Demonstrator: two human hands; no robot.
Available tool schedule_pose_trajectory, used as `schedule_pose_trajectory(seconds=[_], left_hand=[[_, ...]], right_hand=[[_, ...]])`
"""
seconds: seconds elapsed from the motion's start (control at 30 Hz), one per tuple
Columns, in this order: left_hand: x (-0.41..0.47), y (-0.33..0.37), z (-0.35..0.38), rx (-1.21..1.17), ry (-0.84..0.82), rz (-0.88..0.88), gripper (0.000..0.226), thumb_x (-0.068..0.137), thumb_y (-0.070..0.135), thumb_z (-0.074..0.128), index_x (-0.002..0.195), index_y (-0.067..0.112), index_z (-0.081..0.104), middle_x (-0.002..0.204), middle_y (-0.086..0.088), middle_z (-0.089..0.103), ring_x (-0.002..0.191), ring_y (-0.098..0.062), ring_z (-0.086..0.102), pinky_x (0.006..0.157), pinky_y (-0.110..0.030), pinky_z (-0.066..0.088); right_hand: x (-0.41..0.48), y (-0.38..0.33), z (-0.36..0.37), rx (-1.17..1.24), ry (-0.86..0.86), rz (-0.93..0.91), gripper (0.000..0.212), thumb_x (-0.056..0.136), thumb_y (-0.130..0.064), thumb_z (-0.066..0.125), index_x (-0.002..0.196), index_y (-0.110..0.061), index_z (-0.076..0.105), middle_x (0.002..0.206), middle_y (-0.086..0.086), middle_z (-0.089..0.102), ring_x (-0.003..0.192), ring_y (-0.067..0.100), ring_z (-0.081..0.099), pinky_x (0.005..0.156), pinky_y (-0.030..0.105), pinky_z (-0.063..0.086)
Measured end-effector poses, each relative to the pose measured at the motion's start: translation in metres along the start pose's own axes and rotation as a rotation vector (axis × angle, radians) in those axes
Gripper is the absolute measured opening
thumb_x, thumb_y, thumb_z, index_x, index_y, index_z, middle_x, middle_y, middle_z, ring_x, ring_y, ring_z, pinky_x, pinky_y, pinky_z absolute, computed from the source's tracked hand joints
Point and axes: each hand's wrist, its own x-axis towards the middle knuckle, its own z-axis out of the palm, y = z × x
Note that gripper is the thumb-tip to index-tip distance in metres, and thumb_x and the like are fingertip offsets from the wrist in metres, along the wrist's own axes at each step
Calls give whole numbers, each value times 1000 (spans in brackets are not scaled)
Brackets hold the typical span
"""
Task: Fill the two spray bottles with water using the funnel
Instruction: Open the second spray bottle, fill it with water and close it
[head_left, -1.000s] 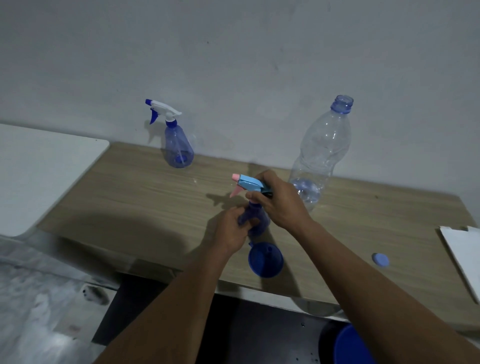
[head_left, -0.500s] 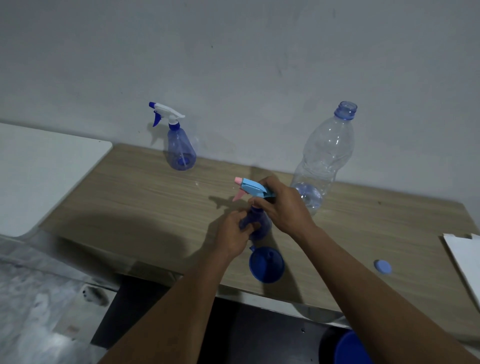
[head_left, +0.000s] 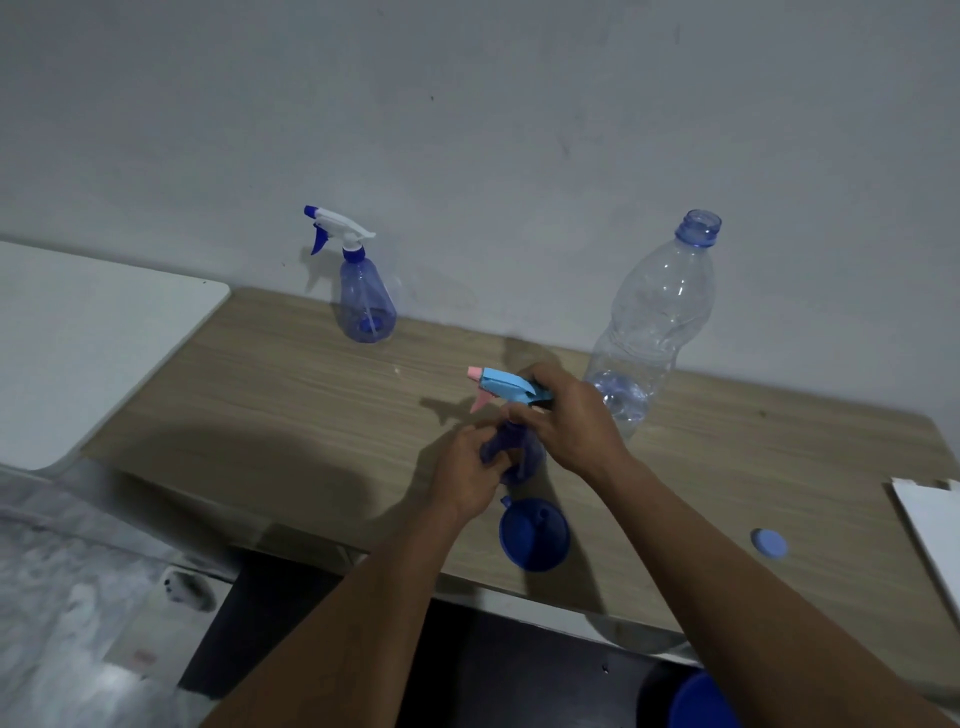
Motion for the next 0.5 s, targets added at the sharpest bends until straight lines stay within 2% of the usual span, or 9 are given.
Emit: schedule_pose_trajectory(seconds=[0.07, 0.13, 0.17, 0.23, 0.33, 0.4, 0.5], left_hand=[[1, -4, 1, 34, 8, 0, 20, 90, 1, 59, 107, 1, 68, 109, -14, 67, 98, -25, 64, 86, -32, 53], [2, -5, 2, 46, 15, 1, 19, 90, 4, 61, 107, 5, 68, 108, -11, 67, 96, -22, 64, 72, -10, 47], [2, -5, 2, 48, 14, 6, 18, 90, 5, 62, 107, 5, 68, 107, -10, 67, 95, -21, 64, 69, -8, 44], [2, -5, 2, 17, 3, 10, 20, 88, 2, 61, 107, 3, 67, 106, -11, 69, 96, -24, 65, 71, -14, 46], [2, -5, 3, 2, 23, 22, 24, 87, 1, 62, 109, 7, 68, 104, -6, 70, 92, -19, 65, 66, -6, 43], [3, -7, 3, 2, 37, 40, 24, 87, 2, 64, 109, 10, 69, 102, -2, 70, 86, -12, 64, 63, -1, 41], [5, -12, 5, 0, 39, 46, 21, 87, 2, 64, 106, 9, 69, 99, -4, 70, 81, -7, 63, 64, -4, 44]], right_hand=[[-3, 5, 1, -7, 2, 9, 19, 84, -32, 79, 93, -28, 63, 83, -13, 65, 78, 6, 61, 67, 27, 48], [-4, 6, 1, 48, -8, 19, 17, 85, -30, 79, 93, -30, 64, 84, -14, 66, 81, 4, 63, 68, 24, 49], [-5, 6, 0, 90, -28, 21, 19, 85, -27, 78, 92, -34, 63, 85, -17, 66, 83, 1, 63, 69, 19, 49], [-6, 7, -2, 149, -63, 38, 24, 86, -23, 76, 91, -41, 60, 87, -24, 66, 82, -3, 63, 69, 11, 46], [-4, 8, -2, 180, -90, 69, 20, 87, -21, 76, 93, -37, 64, 82, -14, 67, 76, 1, 63, 67, 16, 46], [-4, 9, 1, 176, -80, 68, 15, 86, -21, 76, 90, -32, 66, 79, -12, 64, 70, -1, 58, 62, 12, 40], [-9, 13, 4, 240, -35, 92, 15, 85, -20, 78, 92, -31, 72, 76, -16, 66, 69, -5, 58, 63, 10, 40]])
